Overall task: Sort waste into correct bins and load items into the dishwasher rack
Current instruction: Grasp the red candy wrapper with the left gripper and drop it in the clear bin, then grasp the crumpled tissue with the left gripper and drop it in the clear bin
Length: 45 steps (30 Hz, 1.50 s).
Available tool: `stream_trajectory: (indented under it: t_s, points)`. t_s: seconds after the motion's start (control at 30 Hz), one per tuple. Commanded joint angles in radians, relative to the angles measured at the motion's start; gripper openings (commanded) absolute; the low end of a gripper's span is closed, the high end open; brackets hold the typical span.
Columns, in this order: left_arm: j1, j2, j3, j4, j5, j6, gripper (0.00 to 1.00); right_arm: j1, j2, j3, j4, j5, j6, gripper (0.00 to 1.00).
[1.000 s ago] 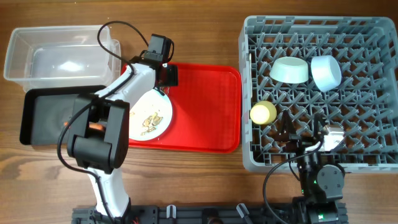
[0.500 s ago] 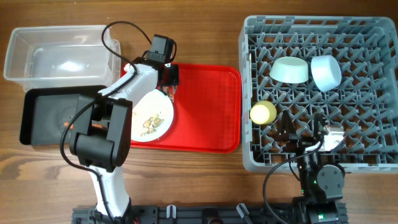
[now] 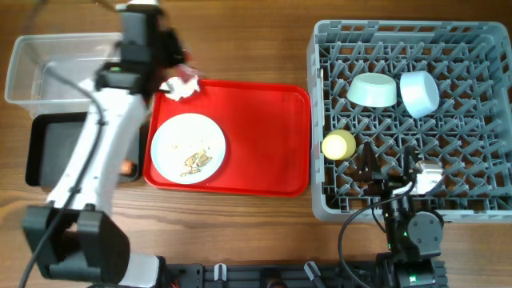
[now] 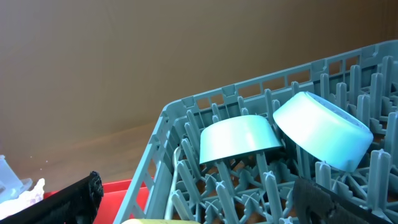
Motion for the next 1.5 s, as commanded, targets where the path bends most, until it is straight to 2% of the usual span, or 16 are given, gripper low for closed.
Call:
stream_trajectory:
  t_s: [0.0,0.2,0.23,0.3,0.37,0.5,0.6,0.7,0.77,0.97,1.03,1.1,1.13,1.17,1.33,1.47]
  points:
    - [0.183,0.053,-0.003,0.016,-0.116,-0.120,0.04,-0.002,-0.003,-0.001,0.005,-0.017,0.008,1.00]
    - [0.346,0.177,-0.003,0.065,-0.131,-0.120,0.06,-0.002,-0.003,-0.001,0.005,-0.017,0.007,1.00]
    - [0.357,0.177,-0.003,0.076,-0.123,-0.119,0.21,-0.002,-0.003,-0.001,0.005,-0.016,0.007,1.00]
    - [0.365,0.157,0.010,0.089,-0.073,-0.103,0.95,-0.002,-0.003,-0.001,0.005,-0.017,0.008,1.00]
    - [0.346,0.118,0.033,0.048,0.021,-0.046,1.00,-0.002,-0.003,-0.001,0.005,-0.017,0.008,1.00]
    - [0.217,0.045,0.039,-0.051,0.097,0.066,0.88,-0.002,-0.003,-0.001,0.005,-0.017,0.008,1.00]
    - [0.073,0.070,0.019,-0.064,0.097,0.217,0.69,-0.002,-0.003,-0.001,0.005,-0.017,0.008,1.00]
    - [-0.016,0.141,-0.006,-0.060,0.050,0.322,0.71,-0.002,-0.003,-0.001,0.005,-0.017,0.007,1.00]
    - [-0.048,0.235,-0.006,-0.041,0.024,0.338,0.78,-0.002,-0.003,-0.001,0.005,-0.017,0.007,1.00]
    - [-0.045,0.406,-0.006,-0.015,0.025,0.338,0.77,-0.002,-0.003,-0.001,0.005,-0.017,0.008,1.00]
    - [-0.044,0.434,-0.006,-0.016,0.025,0.337,0.69,-0.002,-0.003,-0.001,0.005,-0.017,0.008,1.00]
    - [-0.045,0.435,-0.006,-0.016,0.026,0.333,0.49,-0.002,-0.003,-0.001,0.005,-0.017,0.008,0.99]
    - [-0.047,0.428,-0.004,-0.018,0.026,0.333,0.13,-0.002,-0.003,-0.001,0.005,-0.017,0.008,1.00]
    - [-0.047,0.417,0.002,-0.024,0.026,0.327,0.04,-0.002,-0.003,-0.001,0.005,-0.017,0.008,1.00]
    - [-0.025,0.219,0.098,-0.092,0.026,0.145,0.04,-0.002,-0.003,-0.001,0.005,-0.017,0.008,1.00]
    - [0.077,0.045,0.102,-0.098,0.021,0.116,0.04,-0.002,-0.003,-0.001,0.005,-0.017,0.007,1.00]
